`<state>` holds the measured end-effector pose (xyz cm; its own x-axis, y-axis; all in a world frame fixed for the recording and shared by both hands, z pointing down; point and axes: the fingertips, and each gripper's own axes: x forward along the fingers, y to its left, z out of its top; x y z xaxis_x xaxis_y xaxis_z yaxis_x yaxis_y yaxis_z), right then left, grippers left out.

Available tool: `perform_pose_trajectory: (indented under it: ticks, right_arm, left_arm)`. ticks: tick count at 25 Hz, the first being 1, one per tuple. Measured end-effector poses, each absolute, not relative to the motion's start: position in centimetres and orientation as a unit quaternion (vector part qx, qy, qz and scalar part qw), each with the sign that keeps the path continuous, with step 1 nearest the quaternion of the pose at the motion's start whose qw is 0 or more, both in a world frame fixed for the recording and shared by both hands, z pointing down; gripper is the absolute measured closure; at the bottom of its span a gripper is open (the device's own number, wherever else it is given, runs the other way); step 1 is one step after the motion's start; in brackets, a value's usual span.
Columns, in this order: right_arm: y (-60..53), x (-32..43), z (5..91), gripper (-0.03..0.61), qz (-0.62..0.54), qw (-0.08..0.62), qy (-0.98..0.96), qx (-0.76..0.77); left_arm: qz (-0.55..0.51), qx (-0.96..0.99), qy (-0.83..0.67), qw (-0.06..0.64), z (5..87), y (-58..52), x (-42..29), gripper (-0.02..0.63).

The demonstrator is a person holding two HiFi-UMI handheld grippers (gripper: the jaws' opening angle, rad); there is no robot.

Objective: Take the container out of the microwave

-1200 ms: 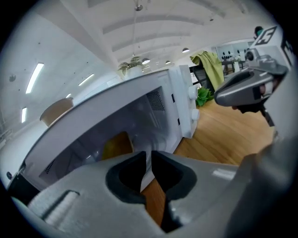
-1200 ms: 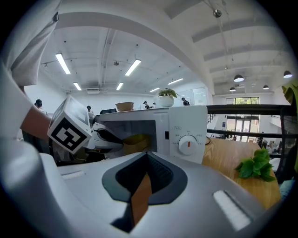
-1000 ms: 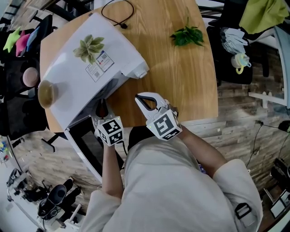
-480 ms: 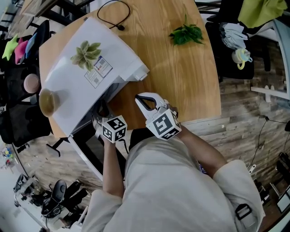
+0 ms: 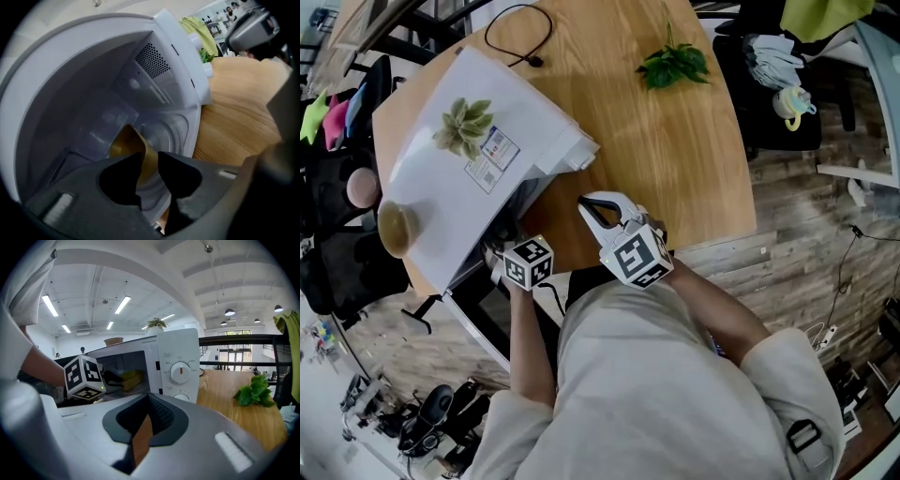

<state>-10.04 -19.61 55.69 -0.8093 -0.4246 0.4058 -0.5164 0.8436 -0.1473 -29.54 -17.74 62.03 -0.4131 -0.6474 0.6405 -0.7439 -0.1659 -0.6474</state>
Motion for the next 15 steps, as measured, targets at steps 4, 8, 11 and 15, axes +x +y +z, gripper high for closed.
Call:
perform_pose_trajectory:
  ticks: [4, 8, 11, 15]
  right_arm:
    - [-19.89, -9.69, 55.69, 0.568, 0.128, 0.183, -0.941, 0.255]
    - [-19.95, -9.53, 55.78, 0.568, 0.129, 0.184, -0.94, 0.258]
    - [-19.81, -9.58, 55.79, 0.568, 0.129, 0.185, -0.94, 0.257]
    - [-19.55, -9.7, 55.89, 0.568, 0.128, 0.186, -0.94, 0.255]
  left_arm:
    - [0.545, 0.54, -0.64, 0.043, 62.13, -18.15, -29.84, 0.485]
    - [0.547, 0.539, -0.639, 0.04, 62.21, -18.49, -29.85, 0.469]
    - [0.55, 0.537, -0.639, 0.032, 62.11, -18.56, -29.81, 0.451]
    - [0.556, 0.535, -0.636, 0.019, 62.14, -18.8, -30.04, 0.44]
